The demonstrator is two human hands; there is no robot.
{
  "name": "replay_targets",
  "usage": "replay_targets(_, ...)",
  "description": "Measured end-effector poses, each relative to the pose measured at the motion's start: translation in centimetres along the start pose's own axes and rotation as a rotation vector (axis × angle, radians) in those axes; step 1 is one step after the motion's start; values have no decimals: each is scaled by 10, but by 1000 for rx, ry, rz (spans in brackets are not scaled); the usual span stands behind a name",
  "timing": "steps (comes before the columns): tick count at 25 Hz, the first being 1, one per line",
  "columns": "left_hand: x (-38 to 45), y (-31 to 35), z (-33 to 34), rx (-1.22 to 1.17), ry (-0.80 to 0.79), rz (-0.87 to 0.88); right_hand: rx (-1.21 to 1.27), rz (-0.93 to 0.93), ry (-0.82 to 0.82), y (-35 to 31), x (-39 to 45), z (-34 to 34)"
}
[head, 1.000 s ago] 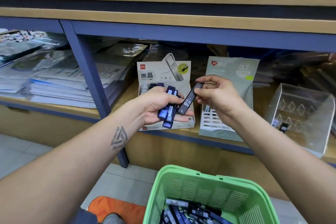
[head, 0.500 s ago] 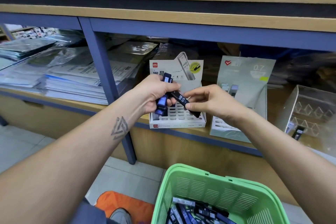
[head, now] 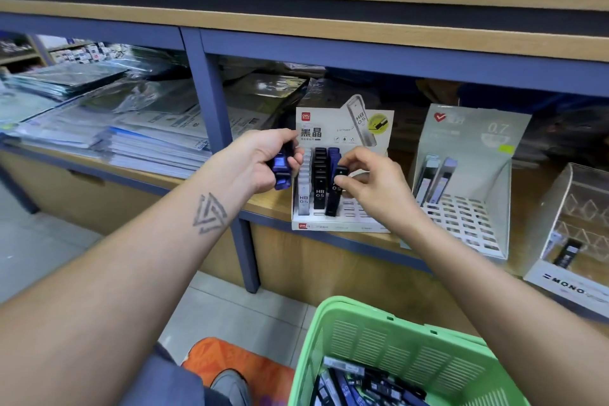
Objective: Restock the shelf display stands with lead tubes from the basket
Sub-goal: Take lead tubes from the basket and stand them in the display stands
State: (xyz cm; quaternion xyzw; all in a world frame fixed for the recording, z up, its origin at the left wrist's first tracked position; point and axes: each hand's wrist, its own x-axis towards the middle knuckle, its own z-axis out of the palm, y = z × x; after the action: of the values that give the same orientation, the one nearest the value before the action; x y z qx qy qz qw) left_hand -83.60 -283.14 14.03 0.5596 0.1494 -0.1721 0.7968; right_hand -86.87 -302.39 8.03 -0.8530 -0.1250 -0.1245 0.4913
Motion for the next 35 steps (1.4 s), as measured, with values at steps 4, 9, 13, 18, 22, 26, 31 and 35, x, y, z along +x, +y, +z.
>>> replay_targets(4,-1,-1,1,-6,-1,-4,-43,-61,26,3,1,20)
replay_targets(9,-4,0,-1,23,-7,-39,-135,-75,-20,6,5,23)
replay_targets(13,-11,2,0,-6,-42,-52,-333,-192,36,8,5,25)
replay_targets(18,-11,0,3,-67,-114,-42,-485,-304,-11,6,5,19)
replay_targets(22,-11,-6,15,-47,-187,-10,31,37,28,-17,3,-3)
replay_targets(26,-9,-16,35,-45,-218,110,452,271,-115,-38,-6,-24)
replay_targets(31,2,-30,58,-39,-209,203,291,288,-91,-36,-10,-32)
replay_targets(35,8,-28,63,19,-131,248,212,264,-30,-28,-7,-44)
